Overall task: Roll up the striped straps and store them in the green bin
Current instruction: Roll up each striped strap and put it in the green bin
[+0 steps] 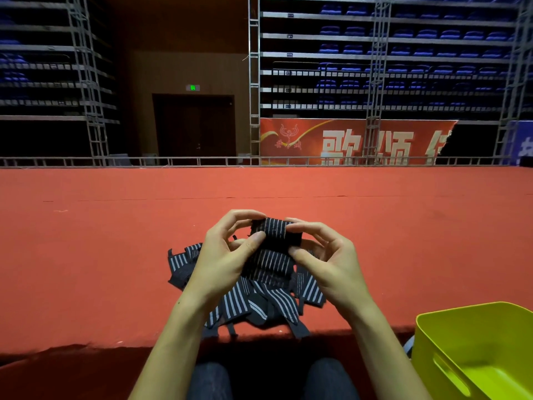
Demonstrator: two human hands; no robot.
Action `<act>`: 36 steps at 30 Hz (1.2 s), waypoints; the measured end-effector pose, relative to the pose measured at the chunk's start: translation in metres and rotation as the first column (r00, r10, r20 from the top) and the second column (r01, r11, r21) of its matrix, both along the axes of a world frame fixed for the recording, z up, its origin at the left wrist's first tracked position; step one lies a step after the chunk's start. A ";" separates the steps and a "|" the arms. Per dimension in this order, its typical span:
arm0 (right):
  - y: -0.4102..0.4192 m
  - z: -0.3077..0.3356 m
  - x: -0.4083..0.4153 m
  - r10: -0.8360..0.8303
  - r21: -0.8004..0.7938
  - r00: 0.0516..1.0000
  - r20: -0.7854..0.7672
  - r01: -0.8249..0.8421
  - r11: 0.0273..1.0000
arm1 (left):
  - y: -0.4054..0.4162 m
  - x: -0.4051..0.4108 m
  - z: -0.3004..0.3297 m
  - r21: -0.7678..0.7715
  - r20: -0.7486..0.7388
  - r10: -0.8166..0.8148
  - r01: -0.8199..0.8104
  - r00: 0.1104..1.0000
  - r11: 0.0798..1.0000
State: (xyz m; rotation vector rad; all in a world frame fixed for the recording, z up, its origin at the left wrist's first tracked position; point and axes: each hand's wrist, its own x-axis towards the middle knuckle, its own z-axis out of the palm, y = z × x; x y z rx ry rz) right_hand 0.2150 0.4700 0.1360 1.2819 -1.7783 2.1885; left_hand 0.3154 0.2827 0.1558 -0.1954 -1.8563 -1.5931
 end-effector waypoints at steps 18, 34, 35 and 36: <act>-0.003 0.000 -0.001 0.051 0.018 0.997 0.060 -0.052 0.998 | 0.003 0.000 -0.004 0.001 0.112 0.064 -0.065 0.992 0.998; -0.007 -0.002 0.001 0.035 0.049 0.991 0.127 -0.041 0.998 | 0.004 -0.001 -0.004 0.032 -0.030 0.030 -0.029 0.999 0.999; -0.007 -0.001 0.001 0.023 0.037 0.991 0.135 -0.029 0.999 | 0.004 -0.001 -0.005 0.022 -0.032 0.007 -0.007 0.999 1.000; -0.007 0.000 0.002 0.014 0.021 0.990 0.138 -0.017 1.000 | 0.004 -0.001 -0.005 0.012 -0.030 -0.010 0.011 0.999 1.000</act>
